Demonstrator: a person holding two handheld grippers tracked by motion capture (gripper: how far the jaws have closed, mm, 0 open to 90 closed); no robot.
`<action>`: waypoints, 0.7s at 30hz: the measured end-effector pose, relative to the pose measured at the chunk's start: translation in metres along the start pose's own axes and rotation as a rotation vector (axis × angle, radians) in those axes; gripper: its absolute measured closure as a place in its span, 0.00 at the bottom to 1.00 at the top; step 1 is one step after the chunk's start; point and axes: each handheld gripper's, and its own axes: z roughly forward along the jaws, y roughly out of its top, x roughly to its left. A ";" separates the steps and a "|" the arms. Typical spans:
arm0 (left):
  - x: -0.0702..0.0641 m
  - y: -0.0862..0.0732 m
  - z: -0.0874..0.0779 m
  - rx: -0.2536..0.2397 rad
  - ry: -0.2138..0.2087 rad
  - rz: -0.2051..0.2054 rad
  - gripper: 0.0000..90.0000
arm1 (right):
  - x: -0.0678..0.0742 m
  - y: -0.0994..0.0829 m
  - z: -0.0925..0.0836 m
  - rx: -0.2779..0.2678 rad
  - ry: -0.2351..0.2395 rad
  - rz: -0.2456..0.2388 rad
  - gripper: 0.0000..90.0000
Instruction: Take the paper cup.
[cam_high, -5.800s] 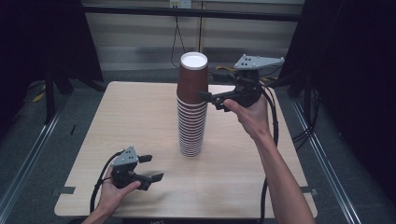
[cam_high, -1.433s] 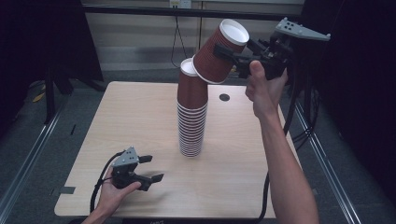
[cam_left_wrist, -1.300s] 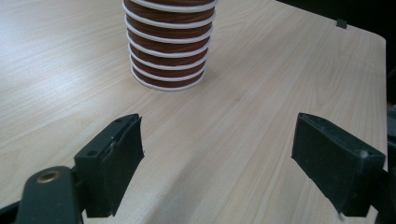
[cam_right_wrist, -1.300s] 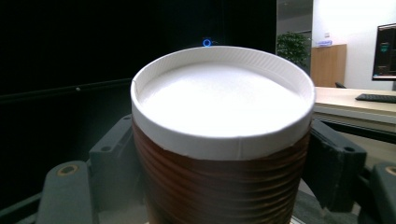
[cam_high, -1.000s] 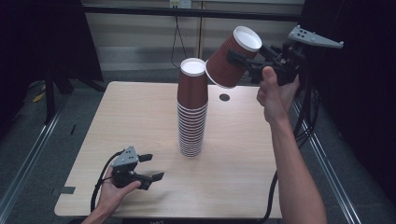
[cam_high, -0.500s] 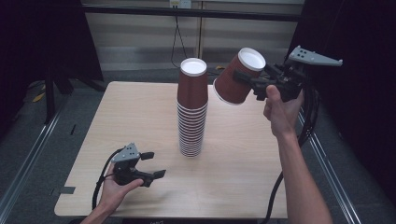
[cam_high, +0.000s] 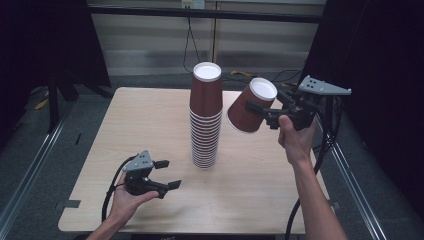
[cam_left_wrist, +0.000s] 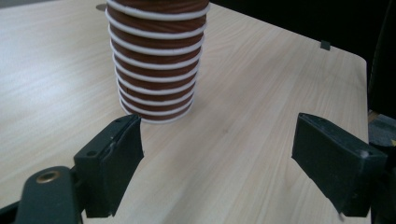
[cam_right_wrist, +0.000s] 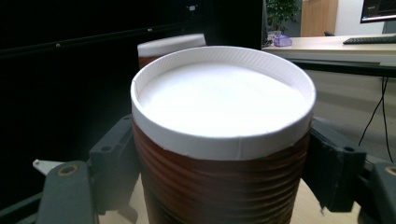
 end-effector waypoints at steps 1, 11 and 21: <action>0.000 0.001 0.001 -0.007 0.001 0.008 0.18 | 0.000 -0.006 0.000 0.022 -0.003 0.001 0.25; -0.006 0.009 0.016 -0.011 -0.021 0.054 0.23 | -0.001 -0.033 0.005 0.064 0.020 0.023 0.25; -0.012 0.024 0.021 -0.038 -0.038 0.079 0.23 | 0.007 -0.055 0.014 0.089 0.055 0.033 0.26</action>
